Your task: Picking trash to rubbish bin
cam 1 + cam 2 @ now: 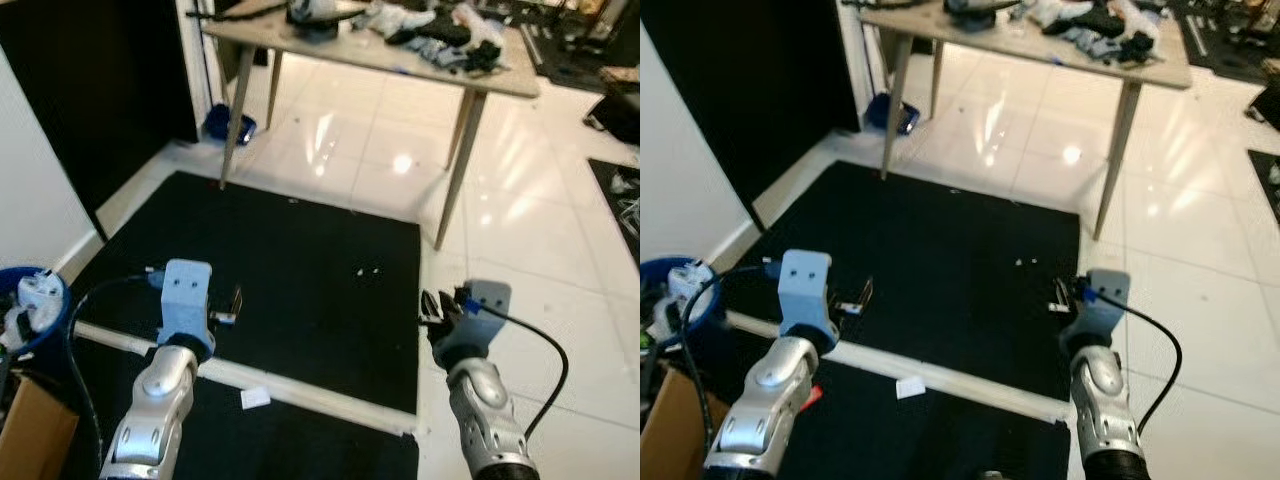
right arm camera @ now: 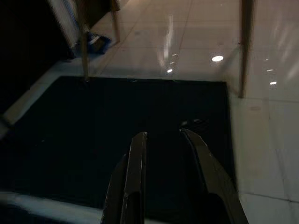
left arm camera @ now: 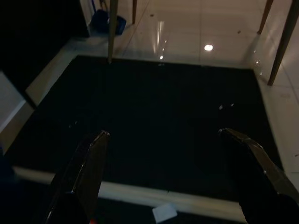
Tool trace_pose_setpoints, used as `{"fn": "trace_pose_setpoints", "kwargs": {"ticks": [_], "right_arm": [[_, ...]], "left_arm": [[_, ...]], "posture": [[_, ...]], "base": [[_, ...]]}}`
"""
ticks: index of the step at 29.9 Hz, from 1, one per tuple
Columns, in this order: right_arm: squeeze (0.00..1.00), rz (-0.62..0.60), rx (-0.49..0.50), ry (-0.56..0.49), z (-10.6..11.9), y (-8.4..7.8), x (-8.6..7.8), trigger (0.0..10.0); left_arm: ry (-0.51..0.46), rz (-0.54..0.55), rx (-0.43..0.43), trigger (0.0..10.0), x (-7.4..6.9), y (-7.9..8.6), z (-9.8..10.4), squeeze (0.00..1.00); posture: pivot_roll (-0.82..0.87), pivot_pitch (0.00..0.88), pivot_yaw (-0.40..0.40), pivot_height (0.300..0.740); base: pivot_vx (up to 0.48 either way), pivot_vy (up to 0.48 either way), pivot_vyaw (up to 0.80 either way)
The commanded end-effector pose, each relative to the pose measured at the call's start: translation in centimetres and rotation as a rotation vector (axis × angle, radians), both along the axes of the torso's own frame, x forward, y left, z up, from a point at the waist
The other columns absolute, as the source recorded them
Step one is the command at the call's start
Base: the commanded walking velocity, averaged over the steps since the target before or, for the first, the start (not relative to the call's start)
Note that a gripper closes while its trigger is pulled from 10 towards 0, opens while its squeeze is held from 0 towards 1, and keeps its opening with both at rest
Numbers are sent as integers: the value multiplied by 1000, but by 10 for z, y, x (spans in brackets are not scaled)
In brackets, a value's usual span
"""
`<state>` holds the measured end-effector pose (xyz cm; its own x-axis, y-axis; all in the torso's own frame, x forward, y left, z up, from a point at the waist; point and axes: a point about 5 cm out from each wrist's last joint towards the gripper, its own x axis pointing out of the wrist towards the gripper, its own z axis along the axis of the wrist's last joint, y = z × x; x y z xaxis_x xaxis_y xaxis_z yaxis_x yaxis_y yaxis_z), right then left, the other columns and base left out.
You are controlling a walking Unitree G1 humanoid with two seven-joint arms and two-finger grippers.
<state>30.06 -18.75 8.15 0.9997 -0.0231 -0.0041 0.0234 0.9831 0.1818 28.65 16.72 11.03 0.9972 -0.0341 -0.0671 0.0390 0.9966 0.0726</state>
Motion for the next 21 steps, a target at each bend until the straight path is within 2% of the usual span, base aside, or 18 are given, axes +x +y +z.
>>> {"fn": "trace_pose_setpoints", "kwargs": {"ticks": [1,14,21], "right_arm": [[0,-4,12,28,-6,-1,-2,10000],[0,12,-13,25,-2,1,-1,10000],[0,19,-15,23,-2,1,-1,10000]], "left_arm": [[24,14,18,10000,-2,4,-6,0],[-22,-19,-30,10000,-3,-3,0,0],[-23,-21,-30,10000,-4,-4,0,0]], "posture": [[43,148,-18,740],[32,153,-26,740],[30,148,-27,740]], "base": [[0,0,0],[0,0,0],[245,0,0]]}}
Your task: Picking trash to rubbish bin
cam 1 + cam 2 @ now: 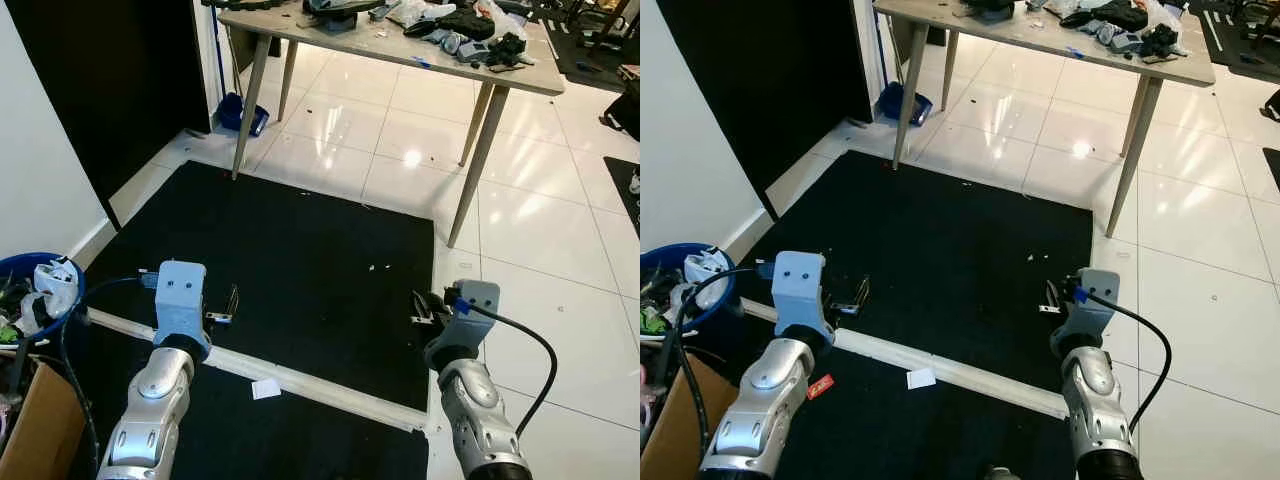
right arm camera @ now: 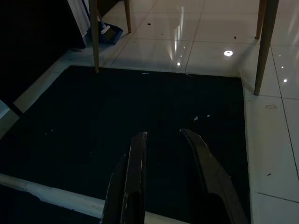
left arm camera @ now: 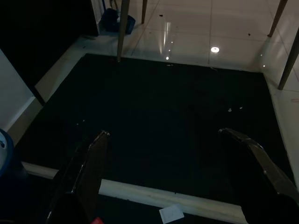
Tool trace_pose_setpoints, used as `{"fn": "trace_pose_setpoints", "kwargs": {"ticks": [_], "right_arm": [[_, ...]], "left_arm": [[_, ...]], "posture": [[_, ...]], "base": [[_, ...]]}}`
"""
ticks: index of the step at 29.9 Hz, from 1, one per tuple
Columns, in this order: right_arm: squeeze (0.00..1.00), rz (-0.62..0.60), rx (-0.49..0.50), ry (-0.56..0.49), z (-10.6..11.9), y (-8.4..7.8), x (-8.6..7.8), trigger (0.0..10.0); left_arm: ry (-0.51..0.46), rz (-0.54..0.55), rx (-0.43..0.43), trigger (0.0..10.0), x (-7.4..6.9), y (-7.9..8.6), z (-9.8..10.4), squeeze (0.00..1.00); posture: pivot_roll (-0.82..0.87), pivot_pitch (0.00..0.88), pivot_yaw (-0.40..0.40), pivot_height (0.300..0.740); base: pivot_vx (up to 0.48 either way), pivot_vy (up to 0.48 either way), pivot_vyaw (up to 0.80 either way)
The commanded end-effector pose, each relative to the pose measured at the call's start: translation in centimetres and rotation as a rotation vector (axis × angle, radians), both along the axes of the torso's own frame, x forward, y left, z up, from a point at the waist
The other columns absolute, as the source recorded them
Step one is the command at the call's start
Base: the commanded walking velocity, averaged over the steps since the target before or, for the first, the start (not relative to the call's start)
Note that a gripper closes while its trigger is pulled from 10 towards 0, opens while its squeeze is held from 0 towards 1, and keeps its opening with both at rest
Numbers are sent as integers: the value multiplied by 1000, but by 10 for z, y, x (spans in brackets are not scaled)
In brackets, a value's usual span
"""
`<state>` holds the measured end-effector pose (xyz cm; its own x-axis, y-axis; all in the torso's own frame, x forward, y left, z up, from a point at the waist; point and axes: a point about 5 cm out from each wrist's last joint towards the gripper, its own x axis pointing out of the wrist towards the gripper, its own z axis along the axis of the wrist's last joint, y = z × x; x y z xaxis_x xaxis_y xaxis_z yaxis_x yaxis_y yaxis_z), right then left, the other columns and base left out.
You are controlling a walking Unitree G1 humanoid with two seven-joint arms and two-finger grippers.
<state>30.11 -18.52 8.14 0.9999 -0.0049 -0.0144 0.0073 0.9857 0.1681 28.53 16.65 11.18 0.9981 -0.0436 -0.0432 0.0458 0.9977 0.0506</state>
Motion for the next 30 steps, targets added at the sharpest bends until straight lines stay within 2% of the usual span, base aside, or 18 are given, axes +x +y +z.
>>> {"fn": "trace_pose_setpoints", "kwargs": {"ticks": [1,30], "right_arm": [[0,3,-1,13,-1,-1,-1,10000],[0,31,-18,27,-2,4,1,10000]], "left_arm": [[0,-14,-7,10000,-2,-3,-1,0],[-17,-17,-10,10000,-2,-3,0,0]], "posture": [[34,144,-27,740],[32,128,-42,740]], "base": [[251,0,0],[253,0,0]]}}
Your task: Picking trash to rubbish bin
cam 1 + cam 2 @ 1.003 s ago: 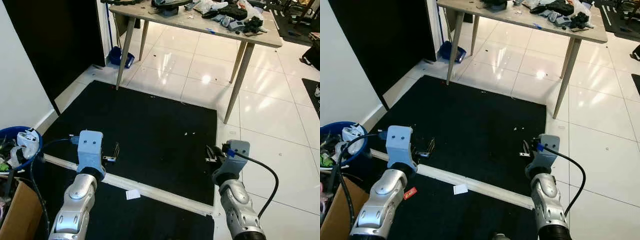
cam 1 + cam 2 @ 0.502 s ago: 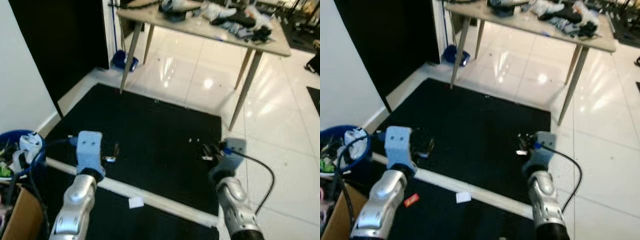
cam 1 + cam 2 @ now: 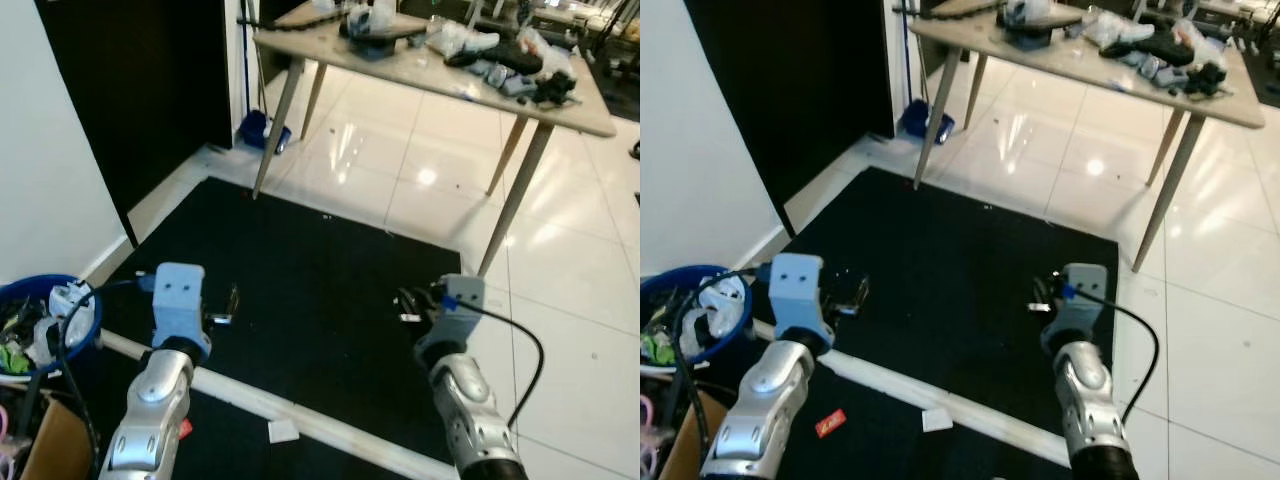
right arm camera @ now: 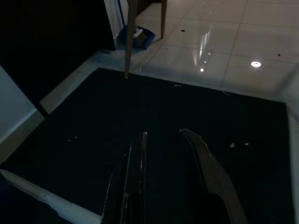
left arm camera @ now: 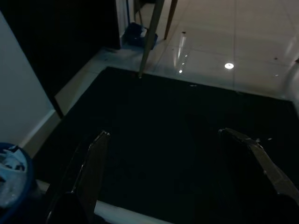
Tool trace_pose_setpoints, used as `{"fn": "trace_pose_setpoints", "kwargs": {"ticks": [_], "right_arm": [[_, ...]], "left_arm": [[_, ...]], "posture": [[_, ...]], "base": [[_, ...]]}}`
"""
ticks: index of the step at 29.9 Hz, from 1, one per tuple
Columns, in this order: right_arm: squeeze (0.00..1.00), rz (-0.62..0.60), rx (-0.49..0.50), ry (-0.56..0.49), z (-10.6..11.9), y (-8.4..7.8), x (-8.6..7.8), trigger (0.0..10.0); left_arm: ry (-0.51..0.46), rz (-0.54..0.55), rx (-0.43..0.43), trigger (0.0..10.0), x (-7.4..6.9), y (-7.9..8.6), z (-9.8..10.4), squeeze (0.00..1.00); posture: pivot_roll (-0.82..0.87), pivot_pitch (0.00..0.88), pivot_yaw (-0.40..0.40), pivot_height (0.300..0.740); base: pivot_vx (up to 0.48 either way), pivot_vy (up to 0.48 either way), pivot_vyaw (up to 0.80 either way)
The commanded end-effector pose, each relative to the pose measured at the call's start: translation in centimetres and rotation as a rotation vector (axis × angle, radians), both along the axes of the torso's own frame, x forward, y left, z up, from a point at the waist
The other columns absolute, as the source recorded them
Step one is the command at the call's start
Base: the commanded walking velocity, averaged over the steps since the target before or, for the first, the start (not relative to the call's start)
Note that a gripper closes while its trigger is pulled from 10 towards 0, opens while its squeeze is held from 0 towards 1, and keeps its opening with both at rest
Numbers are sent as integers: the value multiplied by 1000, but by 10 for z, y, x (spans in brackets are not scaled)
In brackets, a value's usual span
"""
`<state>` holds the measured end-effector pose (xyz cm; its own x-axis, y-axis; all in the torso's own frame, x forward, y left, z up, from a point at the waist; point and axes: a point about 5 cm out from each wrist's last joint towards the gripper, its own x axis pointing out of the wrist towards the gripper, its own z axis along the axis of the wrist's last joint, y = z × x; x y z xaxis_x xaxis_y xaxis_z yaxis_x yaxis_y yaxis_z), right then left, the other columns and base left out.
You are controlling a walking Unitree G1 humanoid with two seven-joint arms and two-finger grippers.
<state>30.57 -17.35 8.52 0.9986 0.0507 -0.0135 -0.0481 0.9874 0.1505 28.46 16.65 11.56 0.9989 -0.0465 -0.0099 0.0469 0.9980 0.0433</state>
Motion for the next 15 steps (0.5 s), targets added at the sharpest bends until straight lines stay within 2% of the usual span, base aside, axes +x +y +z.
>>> {"fn": "trace_pose_setpoints", "kwargs": {"ticks": [1,11,13,15], "right_arm": [[0,-26,-1,28,-6,-8,-4,10000],[0,-37,1,26,-6,-11,-6,10000],[0,-36,1,26,-6,-11,-5,10000],[0,-36,1,27,-6,-12,-5,10000]], "left_arm": [[15,-18,1,10000,-1,-3,-4,0],[9,-23,1,10000,3,-4,-2,0],[8,-21,0,10000,3,-4,-2,0],[8,-20,-1,10000,3,-4,-2,0]], "posture": [[32,127,-38,740],[27,138,-40,740],[29,138,-40,740],[29,138,-40,740]], "base": [[255,0,0],[252,0,-637],[255,0,-506],[251,0,0]]}}
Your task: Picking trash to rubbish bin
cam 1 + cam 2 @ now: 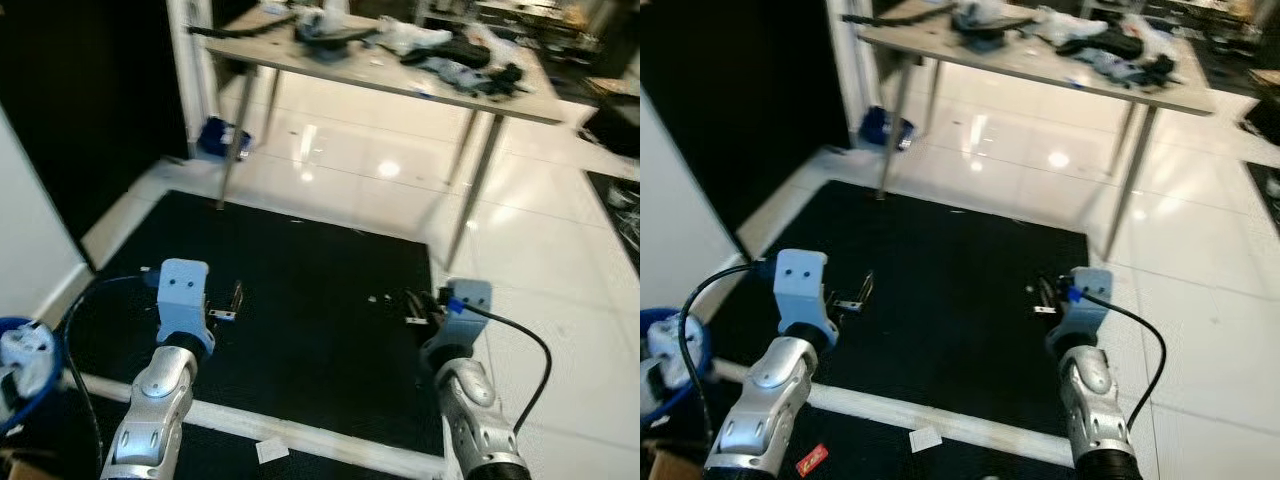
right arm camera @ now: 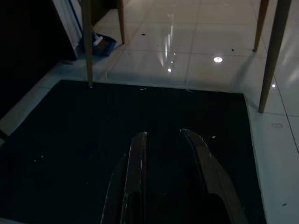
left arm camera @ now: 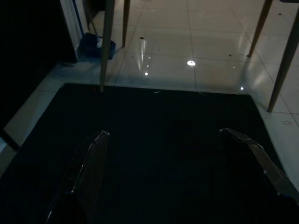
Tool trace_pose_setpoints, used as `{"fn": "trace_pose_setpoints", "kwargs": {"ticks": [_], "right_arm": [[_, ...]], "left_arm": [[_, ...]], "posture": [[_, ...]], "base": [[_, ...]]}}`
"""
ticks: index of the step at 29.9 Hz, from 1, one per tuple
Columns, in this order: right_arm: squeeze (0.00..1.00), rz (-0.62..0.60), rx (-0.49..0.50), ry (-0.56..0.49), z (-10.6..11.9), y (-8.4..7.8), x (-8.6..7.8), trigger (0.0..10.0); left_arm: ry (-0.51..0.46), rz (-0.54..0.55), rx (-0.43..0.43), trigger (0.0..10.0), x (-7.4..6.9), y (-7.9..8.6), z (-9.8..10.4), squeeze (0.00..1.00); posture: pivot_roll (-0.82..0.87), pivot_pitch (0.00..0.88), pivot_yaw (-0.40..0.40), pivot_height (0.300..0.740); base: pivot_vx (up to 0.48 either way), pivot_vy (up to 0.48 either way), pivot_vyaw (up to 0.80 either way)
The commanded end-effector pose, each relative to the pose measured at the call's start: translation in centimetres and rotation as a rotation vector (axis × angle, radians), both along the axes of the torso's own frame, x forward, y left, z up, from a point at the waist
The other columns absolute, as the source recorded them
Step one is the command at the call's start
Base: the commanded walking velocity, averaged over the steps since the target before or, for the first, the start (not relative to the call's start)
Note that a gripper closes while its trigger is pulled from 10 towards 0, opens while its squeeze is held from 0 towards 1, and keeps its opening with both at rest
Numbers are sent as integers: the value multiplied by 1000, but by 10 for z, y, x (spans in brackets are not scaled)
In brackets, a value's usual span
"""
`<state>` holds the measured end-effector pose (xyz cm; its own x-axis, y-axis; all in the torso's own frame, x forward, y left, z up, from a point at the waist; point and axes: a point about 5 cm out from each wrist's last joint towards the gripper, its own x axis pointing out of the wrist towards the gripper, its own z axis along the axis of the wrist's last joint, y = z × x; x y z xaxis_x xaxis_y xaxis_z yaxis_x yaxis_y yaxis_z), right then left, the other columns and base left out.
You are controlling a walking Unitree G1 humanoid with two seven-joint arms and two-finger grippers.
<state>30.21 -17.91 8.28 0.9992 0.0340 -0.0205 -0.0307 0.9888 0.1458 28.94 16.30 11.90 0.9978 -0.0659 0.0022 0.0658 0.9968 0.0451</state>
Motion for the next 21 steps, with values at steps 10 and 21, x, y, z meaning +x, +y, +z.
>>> {"fn": "trace_pose_setpoints", "kwargs": {"ticks": [10,21], "right_arm": [[0,-20,6,18,-2,-5,0,10000],[0,-24,2,19,-3,-6,-2,10000]], "left_arm": [[19,0,-1,10000,-1,-1,-5,0],[21,-8,0,10000,-2,-2,-5,0]], "posture": [[28,146,-41,740],[25,150,-36,740]], "base": [[251,0,0],[253,0,0]]}}
